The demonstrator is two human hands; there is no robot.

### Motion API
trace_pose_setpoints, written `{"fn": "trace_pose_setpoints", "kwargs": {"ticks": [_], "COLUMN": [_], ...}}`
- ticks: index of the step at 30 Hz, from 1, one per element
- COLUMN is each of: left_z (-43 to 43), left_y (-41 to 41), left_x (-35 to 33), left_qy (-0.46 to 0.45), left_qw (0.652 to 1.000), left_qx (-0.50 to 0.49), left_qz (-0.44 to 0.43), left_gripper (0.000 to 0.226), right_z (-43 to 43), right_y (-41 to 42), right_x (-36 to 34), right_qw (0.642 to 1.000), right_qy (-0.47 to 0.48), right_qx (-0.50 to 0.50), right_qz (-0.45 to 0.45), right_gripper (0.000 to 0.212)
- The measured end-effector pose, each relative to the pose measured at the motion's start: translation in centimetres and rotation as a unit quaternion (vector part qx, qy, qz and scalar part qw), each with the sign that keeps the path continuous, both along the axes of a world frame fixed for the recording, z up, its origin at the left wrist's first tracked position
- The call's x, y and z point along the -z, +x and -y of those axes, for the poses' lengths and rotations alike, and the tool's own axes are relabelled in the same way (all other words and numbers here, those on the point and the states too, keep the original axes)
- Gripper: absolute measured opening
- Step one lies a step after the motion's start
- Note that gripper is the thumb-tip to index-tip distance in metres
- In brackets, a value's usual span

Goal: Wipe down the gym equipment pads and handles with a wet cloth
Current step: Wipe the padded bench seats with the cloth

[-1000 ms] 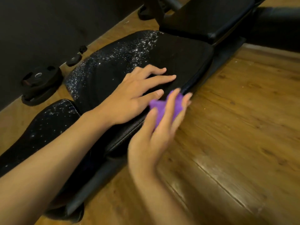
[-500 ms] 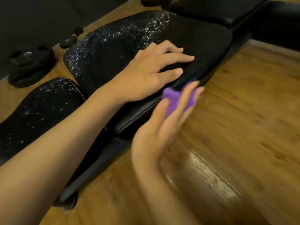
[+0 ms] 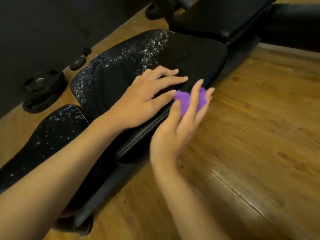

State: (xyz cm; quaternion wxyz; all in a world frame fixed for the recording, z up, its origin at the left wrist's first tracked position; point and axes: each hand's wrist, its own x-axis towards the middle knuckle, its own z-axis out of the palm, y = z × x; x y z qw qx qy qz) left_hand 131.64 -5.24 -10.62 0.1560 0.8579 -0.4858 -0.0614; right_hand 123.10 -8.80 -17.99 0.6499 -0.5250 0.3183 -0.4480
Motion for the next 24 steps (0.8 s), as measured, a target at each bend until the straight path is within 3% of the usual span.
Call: {"fn": "trace_pose_setpoints", "kwargs": {"ticks": [3,5,10,12,16,19,24], "left_z": [0.0,0.2,0.3,0.7,1.0,1.1,1.0], "left_y": [-0.2,-0.3,-0.3,-0.4,-0.5,-0.7,-0.8], "left_x": [0.3,0.2,-0.2,-0.1,-0.1,-0.2,-0.3], "left_qy": [-0.009,-0.013,-0.013,-0.013,-0.014,-0.017,-0.014], "left_qw": [1.000,0.999,0.999,0.999,0.999,0.999,0.998], "left_qx": [-0.020,-0.029,-0.037,-0.037,-0.047,-0.051,-0.061], "left_qz": [-0.002,-0.005,-0.007,-0.011,-0.011,-0.004,-0.005], "left_gripper": [0.049,0.048,0.044,0.043,0.043,0.044,0.045], "right_z": [11.1,14.8,5.8,4.4,15.3,20.2,8.2], "right_y": [4.1,5.7,0.9,-0.1,5.7,8.5,1.6], "right_x": [-0.6,-0.4,-0.2,0.0,1.2,0.3,-1.0], "right_qw": [0.989,0.982,0.993,0.990,0.989,0.979,0.996], "right_qy": [0.142,0.180,0.115,0.131,0.119,0.157,0.087], "right_qx": [-0.037,-0.056,-0.013,-0.018,-0.078,-0.123,-0.018], "right_qz": [0.002,0.020,0.022,0.046,-0.040,-0.043,-0.027], "right_gripper": [0.051,0.050,0.050,0.049,0.045,0.039,0.047]}}
